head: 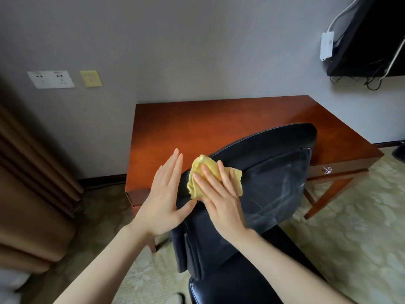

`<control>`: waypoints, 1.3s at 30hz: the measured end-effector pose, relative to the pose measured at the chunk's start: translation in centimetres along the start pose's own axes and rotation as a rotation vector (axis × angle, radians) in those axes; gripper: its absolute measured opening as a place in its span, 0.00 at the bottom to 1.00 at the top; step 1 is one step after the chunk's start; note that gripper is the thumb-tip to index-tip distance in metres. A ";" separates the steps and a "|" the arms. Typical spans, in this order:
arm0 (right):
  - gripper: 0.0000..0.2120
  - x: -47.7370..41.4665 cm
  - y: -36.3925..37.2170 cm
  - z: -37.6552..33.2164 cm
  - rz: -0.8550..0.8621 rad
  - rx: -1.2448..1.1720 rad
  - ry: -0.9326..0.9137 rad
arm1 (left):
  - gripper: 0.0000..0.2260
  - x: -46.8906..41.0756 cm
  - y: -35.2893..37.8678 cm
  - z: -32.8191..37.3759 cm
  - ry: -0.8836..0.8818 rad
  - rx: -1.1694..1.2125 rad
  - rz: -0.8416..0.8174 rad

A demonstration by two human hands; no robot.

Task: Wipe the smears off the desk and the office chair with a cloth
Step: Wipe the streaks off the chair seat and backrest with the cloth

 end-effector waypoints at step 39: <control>0.25 2.9 2.0 -1.0 0.011 0.067 -0.238 | 0.46 1.5 -0.7 -0.7 -0.360 0.532 -0.225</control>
Point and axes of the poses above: each hand's wrist, its own x-axis away from the middle knuckle, its own y-axis out of the palm, z = x × y, the point moved 2 cm from there along -x, towards the middle knuckle, and after that the axes turned 3 degrees about z, right-handed, at the moved point
